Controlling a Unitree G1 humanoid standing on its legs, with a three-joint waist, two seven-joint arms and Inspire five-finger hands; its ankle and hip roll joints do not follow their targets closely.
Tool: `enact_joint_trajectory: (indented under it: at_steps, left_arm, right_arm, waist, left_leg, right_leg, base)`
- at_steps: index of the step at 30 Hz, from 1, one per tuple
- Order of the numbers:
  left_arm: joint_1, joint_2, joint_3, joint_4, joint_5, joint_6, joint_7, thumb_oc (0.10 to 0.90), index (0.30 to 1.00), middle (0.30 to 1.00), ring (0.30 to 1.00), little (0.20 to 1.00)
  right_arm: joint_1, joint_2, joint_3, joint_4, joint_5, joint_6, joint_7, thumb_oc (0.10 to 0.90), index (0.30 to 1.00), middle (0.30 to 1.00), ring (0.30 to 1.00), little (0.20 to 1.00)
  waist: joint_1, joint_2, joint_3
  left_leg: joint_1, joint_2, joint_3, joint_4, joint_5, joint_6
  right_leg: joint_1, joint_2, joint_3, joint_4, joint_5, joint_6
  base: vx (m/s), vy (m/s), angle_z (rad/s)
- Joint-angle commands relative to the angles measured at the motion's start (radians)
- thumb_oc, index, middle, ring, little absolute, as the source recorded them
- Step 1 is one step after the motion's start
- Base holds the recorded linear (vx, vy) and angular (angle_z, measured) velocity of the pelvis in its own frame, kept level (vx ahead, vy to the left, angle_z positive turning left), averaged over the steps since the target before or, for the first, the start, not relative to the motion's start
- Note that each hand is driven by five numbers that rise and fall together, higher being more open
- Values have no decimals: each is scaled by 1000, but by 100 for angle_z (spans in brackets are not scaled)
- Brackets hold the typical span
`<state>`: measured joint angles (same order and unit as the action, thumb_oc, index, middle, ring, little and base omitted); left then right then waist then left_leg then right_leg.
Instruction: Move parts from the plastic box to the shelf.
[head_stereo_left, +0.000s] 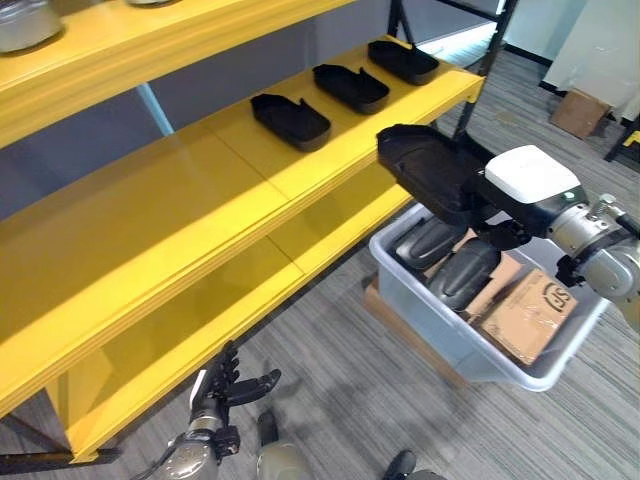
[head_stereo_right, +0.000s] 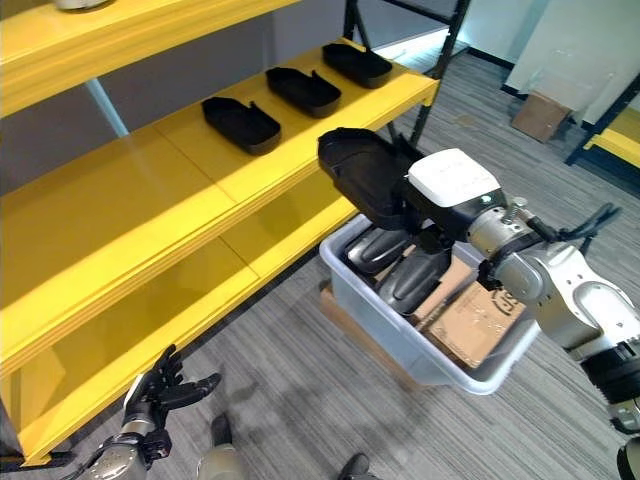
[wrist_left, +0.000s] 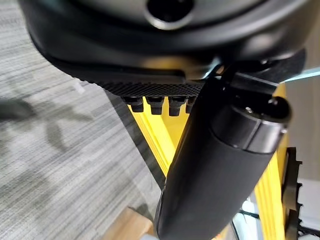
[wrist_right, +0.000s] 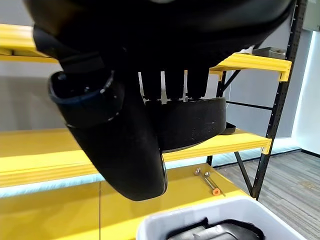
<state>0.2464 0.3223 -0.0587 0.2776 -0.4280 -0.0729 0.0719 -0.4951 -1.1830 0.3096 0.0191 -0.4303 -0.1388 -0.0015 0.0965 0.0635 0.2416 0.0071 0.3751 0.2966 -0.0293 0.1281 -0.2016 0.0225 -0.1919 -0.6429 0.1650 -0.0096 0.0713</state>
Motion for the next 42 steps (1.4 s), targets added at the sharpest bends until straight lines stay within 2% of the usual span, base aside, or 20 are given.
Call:
enact_joint_trajectory:
  at_steps: [1,4,9,14,16,18,22,24,25,27,28,29,30,31,32,37,39,40,41,42]
  left_arm:
    - [-76,58,13,-72,5,-89,-1,900,1000,1000,1000,1000]
    - [-61,62,34,-74,35,-89,-1,900,1000,1000,1000,1000]
    - [-36,46,50,-67,44,-85,-9,900,1000,1000,1000,1000]
    - [-31,46,50,-75,44,-86,-11,900,1000,1000,1000,1000]
    - [-35,52,52,-72,44,-88,-4,900,1000,1000,1000,1000]
    - [-36,58,55,-74,46,-91,-3,900,1000,1000,1000,1000]
    - [-31,74,75,-86,54,-96,13,900,1000,1000,1000,1000]
    - [-37,85,76,-87,68,-95,17,900,1000,1000,1000,1000]
    - [-43,94,73,-90,71,-95,20,900,1000,1000,1000,1000]
    - [-74,121,57,-85,81,-98,21,900,1000,1000,1000,1000]
    - [-83,130,53,-84,87,-99,16,900,1000,1000,1000,1000]
    - [-89,134,56,-87,92,-101,12,900,1000,1000,1000,1000]
    - [-90,135,52,-87,92,-101,12,900,1000,1000,1000,1000]
    - [-90,134,55,-95,99,-101,9,900,1000,1000,1000,1000]
    - [-96,136,51,-96,98,-100,6,900,1000,1000,1000,1000]
    - [-101,126,52,-102,94,-99,3,900,1000,1000,1000,1000]
    - [-113,126,36,-110,97,-100,-9,900,1000,1000,1000,1000]
    - [-121,127,31,-108,97,-99,-14,900,1000,1000,1000,1000]
    - [-126,128,29,-105,93,-100,-12,900,1000,1000,1000,1000]
    - [-142,128,28,-98,88,-101,-6,900,1000,1000,1000,1000]
  right_arm:
    - [-58,-4,-159,-43,19,4,-120,400,300,300,300,300]
    - [48,22,-240,-85,1,-3,-115,400,300,300,300,300]
    - [104,29,-278,-100,-19,-8,-106,400,300,300,300,300]
    - [101,28,-279,-106,-21,-8,-110,400,300,300,300,300]
    - [83,37,-267,-88,-37,1,-118,400,300,300,300,300]
    - [76,41,-264,-82,-45,4,-123,400,300,300,300,300]
    - [66,81,-252,-65,-72,19,-133,400,300,300,300,300]
    - [76,105,-247,-55,-78,23,-127,400,300,300,300,300]
    - [78,109,-243,-49,-80,27,-128,400,300,300,300,300]
    - [105,112,-252,-36,-77,26,-123,400,300,300,300,300]
    - [127,108,-264,-35,-71,25,-116,400,300,300,300,300]
    - [154,109,-287,-39,-58,22,-113,400,300,300,300,300]
    - [164,109,-297,-43,-58,22,-111,400,300,300,300,300]
    - [166,110,-303,-42,-43,20,-109,400,300,300,300,300]
    - [160,112,-298,-37,-39,20,-107,400,300,300,300,300]
    - [153,125,-290,-35,-35,17,-91,400,300,300,300,300]
    - [201,113,-335,-35,-37,16,-82,400,300,300,300,300]
    - [235,107,-372,-39,-37,16,-80,400,300,300,300,300]
    - [251,104,-392,-45,-36,15,-79,400,300,300,300,300]
    - [251,96,-405,-52,-30,14,-76,400,300,300,300,300]
  waist:
    - [13,-75,-129]
    - [30,-99,-151]
    - [50,-134,-173]
    - [63,-155,-177]
    - [83,-180,-169]
    - [87,-189,-166]
    - [104,-209,-151]
    - [95,-209,-140]
    - [83,-202,-131]
    - [42,-188,-111]
    - [21,-179,-107]
    - [5,-169,-100]
    - [8,-168,-100]
    - [6,-170,-91]
    - [-4,-169,-79]
    - [-37,-162,-45]
    - [-65,-174,-37]
    - [-72,-180,-40]
    - [-75,-183,-44]
    - [-72,-201,-52]
  left_leg:
    - [-60,-6,-30,-43,112,18]
    - [-61,-47,-36,-43,74,33]
    - [-68,-101,-36,-36,24,50]
    - [-80,-133,-35,-10,-13,63]
    - [-112,-184,-41,39,-66,83]
    - [-131,-202,-48,65,-88,94]
    - [-144,-274,-54,101,-162,152]
    - [-125,-313,-72,91,-177,186]
    - [-114,-325,-87,81,-178,201]
    - [-99,-344,-109,58,-153,226]
    - [-86,-352,-129,44,-150,229]
    - [-71,-363,-151,34,-149,230]
    - [-69,-362,-152,31,-148,229]
    - [-53,-383,-165,30,-158,229]
    - [-50,-384,-180,36,-162,229]
    - [-54,-364,-227,91,-189,213]
    - [-76,-374,-290,153,-231,195]
    - [-97,-383,-318,194,-252,183]
    - [-112,-383,-331,218,-264,178]
    - [-130,-388,-351,239,-277,170]
  right_leg:
    - [-41,-70,97,106,-92,42]
    - [18,-98,71,28,-46,71]
    - [68,-121,56,-70,22,106]
    - [78,-142,55,-105,62,130]
    - [83,-188,47,-124,138,164]
    - [84,-207,43,-128,161,175]
    - [59,-280,51,-72,235,189]
    - [38,-326,83,30,311,188]
    - [21,-330,133,83,320,183]
    - [-55,-268,293,142,294,144]
    - [-87,-223,351,141,264,127]
    - [-113,-204,378,125,251,119]
    - [-112,-204,376,127,249,119]
    - [-114,-237,338,87,312,136]
    - [-126,-238,341,71,336,145]
    - [-189,-242,441,-53,415,171]
    - [-195,-238,541,-120,459,184]
    - [-183,-250,542,-128,495,190]
    - [-176,-253,523,-130,496,190]
    - [-155,-251,516,-123,479,190]
  base:
    - [153,205,33]
    - [161,188,45]
    - [106,135,1]
    - [65,107,1]
    - [74,215,-3]
    - [37,183,10]
    - [57,259,20]
    - [93,290,21]
    - [76,287,26]
    - [27,240,50]
    - [64,181,77]
    - [97,115,91]
    - [129,77,101]
    - [86,9,88]
    - [89,-8,44]
    - [103,-101,37]
    - [189,-281,79]
    - [151,-309,153]
    - [139,-353,186]
    - [99,-285,162]
